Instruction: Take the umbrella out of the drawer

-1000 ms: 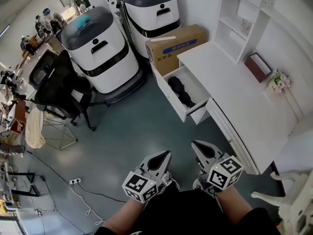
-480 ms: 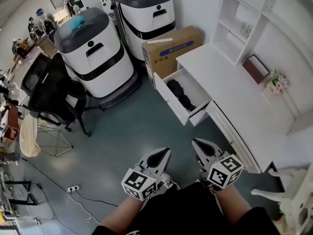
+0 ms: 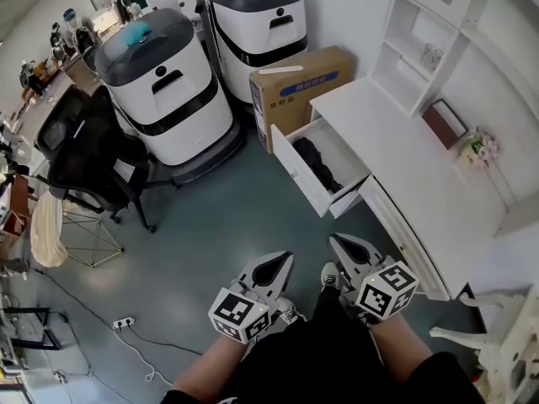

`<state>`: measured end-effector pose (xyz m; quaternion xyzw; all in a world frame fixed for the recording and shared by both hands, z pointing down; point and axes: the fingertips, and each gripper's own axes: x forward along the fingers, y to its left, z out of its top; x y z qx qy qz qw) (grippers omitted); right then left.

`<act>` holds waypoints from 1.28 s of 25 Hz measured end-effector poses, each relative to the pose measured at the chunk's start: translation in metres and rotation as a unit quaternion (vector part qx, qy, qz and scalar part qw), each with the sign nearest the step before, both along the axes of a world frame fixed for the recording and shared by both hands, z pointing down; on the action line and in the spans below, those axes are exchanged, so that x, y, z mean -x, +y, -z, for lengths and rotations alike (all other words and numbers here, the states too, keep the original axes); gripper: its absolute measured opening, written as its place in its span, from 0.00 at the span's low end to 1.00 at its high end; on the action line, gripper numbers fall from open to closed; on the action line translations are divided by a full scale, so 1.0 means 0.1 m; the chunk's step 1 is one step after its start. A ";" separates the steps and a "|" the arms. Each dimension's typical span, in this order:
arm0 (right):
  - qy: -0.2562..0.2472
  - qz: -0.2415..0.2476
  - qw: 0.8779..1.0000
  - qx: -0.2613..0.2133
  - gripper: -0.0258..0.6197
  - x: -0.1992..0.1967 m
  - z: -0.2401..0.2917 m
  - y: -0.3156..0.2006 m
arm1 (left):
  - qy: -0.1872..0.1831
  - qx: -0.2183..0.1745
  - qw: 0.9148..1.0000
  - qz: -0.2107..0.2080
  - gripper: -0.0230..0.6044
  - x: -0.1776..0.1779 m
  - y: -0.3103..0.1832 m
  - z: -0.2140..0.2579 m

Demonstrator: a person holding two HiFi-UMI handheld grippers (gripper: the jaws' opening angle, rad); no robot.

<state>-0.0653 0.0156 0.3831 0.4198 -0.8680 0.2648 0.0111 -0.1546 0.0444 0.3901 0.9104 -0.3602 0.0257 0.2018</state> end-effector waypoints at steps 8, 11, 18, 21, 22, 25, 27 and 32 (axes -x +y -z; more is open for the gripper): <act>0.000 0.020 1.000 0.003 0.04 0.07 -0.04 -0.28 | -0.001 0.003 1.000 0.028 0.03 0.10 -0.17 -0.05; 0.000 0.028 1.000 0.001 0.04 0.05 -0.05 -0.46 | -0.004 0.001 0.999 0.036 0.03 0.08 -0.32 -0.04; 0.000 0.036 0.999 0.007 0.04 -0.09 -0.11 -0.96 | -0.007 0.004 0.999 0.043 0.03 -0.07 -0.80 -0.08; 0.003 0.034 0.999 0.012 0.04 -0.20 -0.17 -1.17 | -0.007 0.008 0.999 0.041 0.03 -0.17 -1.01 -0.13; 0.005 0.034 0.999 0.013 0.04 -0.22 -0.19 -1.24 | -0.007 0.009 0.999 0.041 0.03 -0.20 -1.08 -0.15; 0.009 0.032 0.999 0.020 0.04 -0.32 -0.27 -1.41 | -0.009 0.011 0.999 0.040 0.03 -0.29 -1.27 -0.21; 0.012 0.030 0.999 0.025 0.04 -0.38 -0.34 -1.53 | -0.010 0.012 0.999 0.039 0.03 -0.34 -1.39 -0.27; 0.018 0.026 0.999 0.036 0.04 -0.49 -0.50 -1.81 | -0.014 0.015 0.999 0.035 0.03 -0.44 -1.66 -0.39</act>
